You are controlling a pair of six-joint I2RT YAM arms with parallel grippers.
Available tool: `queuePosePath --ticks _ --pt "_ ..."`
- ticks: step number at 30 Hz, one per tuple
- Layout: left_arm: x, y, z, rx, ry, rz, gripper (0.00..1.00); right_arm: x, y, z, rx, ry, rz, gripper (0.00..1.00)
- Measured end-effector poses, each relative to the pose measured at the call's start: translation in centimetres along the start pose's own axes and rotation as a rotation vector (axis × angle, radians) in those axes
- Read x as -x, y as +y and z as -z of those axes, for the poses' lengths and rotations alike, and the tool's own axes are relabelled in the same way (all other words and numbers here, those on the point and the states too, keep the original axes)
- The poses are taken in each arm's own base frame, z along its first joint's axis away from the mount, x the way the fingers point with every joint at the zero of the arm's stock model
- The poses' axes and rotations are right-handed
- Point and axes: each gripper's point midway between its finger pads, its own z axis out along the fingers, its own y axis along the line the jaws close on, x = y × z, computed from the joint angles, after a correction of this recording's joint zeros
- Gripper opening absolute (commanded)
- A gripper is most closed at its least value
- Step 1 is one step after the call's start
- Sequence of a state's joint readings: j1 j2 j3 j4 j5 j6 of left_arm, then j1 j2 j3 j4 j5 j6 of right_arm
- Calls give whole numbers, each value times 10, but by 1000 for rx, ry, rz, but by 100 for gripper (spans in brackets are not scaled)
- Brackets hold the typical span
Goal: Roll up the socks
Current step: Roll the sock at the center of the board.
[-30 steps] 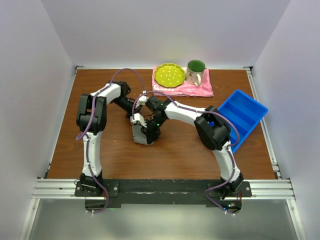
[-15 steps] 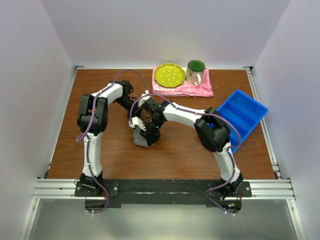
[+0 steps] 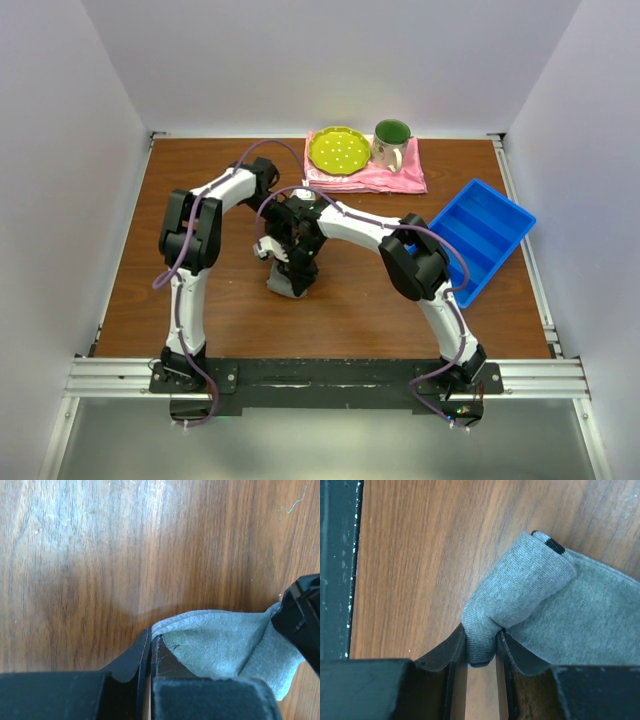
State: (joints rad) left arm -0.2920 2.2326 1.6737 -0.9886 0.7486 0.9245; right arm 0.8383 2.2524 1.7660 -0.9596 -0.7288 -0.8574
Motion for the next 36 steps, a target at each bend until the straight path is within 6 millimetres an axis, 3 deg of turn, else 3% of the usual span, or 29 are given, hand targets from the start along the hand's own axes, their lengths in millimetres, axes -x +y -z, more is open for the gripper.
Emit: queuePosePath --ticks 16,17,19,23,26,31,35,36 --pt "2 -1 0 48 -35 15 0 -1 2 -3 54 -31 -49 0" --pt "2 -1 0 52 -38 18 8 -1 3 -3 56 -33 -50 0" --pt "3 -1 0 60 -44 25 9 0 3 -3 60 -39 -51 0" --pt "8 4 -1 84 -66 33 42 0 0 -3 57 -49 -55 0" --pt "23 20 3 148 -105 -32 59 -2 3 -3 72 -64 -78 0" --pt "33 47 10 259 -111 -122 75 -7 3 -1 91 -91 -136 0" --pt "34 59 15 307 -106 -159 98 -9 7 -3 109 -97 -158 0" --pt "35 62 17 317 -116 -158 100 -8 7 -3 110 -99 -161 0"
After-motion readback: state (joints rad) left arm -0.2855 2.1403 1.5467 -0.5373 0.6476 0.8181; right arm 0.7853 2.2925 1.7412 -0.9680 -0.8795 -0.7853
